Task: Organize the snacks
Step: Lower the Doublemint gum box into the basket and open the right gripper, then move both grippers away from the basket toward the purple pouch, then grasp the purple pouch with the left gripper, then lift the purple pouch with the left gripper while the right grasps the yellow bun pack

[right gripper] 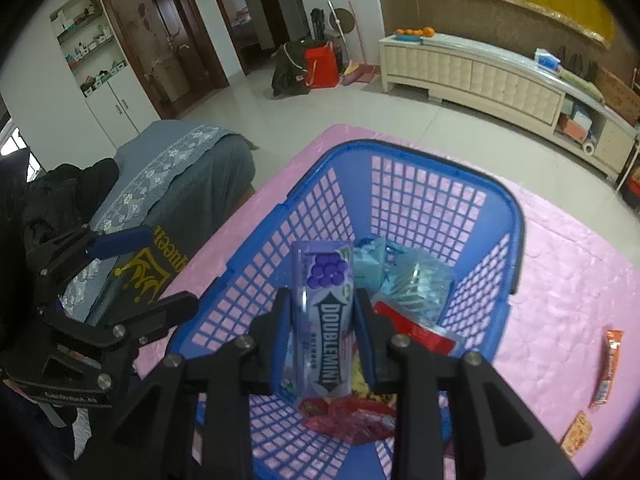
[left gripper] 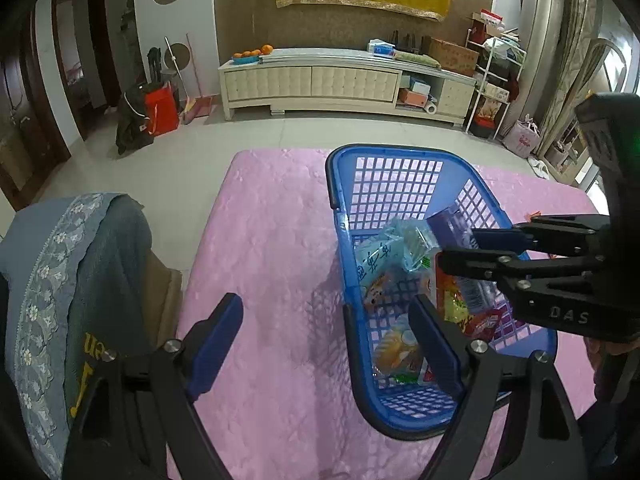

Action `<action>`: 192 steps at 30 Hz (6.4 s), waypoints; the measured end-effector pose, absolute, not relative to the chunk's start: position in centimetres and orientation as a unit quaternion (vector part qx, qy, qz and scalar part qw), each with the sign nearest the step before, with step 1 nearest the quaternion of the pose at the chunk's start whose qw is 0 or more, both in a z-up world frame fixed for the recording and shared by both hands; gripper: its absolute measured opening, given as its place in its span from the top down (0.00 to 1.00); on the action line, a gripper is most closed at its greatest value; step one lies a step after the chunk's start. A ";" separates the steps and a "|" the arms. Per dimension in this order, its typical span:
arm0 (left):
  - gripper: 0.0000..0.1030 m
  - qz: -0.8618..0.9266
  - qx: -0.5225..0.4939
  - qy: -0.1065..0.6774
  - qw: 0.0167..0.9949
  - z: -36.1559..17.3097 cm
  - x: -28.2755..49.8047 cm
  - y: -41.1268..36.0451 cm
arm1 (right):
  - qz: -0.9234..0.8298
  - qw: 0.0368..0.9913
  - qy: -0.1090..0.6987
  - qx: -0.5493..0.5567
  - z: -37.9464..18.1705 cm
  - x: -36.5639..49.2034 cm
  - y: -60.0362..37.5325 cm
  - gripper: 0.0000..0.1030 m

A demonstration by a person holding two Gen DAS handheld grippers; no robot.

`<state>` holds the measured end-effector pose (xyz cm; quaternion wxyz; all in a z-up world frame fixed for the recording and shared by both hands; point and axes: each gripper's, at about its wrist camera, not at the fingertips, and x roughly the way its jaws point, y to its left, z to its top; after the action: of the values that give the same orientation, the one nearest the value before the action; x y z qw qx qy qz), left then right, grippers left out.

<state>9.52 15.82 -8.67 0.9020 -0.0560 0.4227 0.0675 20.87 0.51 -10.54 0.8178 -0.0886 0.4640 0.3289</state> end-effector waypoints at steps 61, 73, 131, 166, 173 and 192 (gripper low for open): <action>0.19 -0.046 -0.005 0.401 0.915 -4.2 6.5 0.1 | 0.202 0.873 0.444 -0.024 -5.3 12.8 -18.2 0.00; 0.19 -0.080 0.011 0.400 0.913 -5.5 8.1 -8.0 | 0.143 0.887 0.440 0.006 -6.4 10.7 -26.3 0.00; 0.00 0.088 -0.025 0.489 0.868 -23.6 19.4 -9.7 | 0.024 0.889 0.456 -0.011 -20.8 16.6 -31.1 0.00; 0.05 0.017 -0.031 0.533 0.845 -24.3 21.9 -9.7 | 0.013 0.885 0.463 0.036 -20.2 16.7 -33.0 0.00; 0.39 0.018 -0.022 0.544 0.839 -23.3 21.6 -9.6 | 0.014 0.886 0.461 0.043 -20.1 16.3 -33.2 0.00; 0.48 0.003 -0.021 0.499 0.866 -20.6 20.5 -9.7 | 0.027 0.868 0.492 0.055 -19.8 17.9 -32.4 0.00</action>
<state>20.54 -9.70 -20.62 0.8663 -0.0208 0.4990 0.0031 17.86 -32.39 -19.77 0.8683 0.0550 0.4923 0.0265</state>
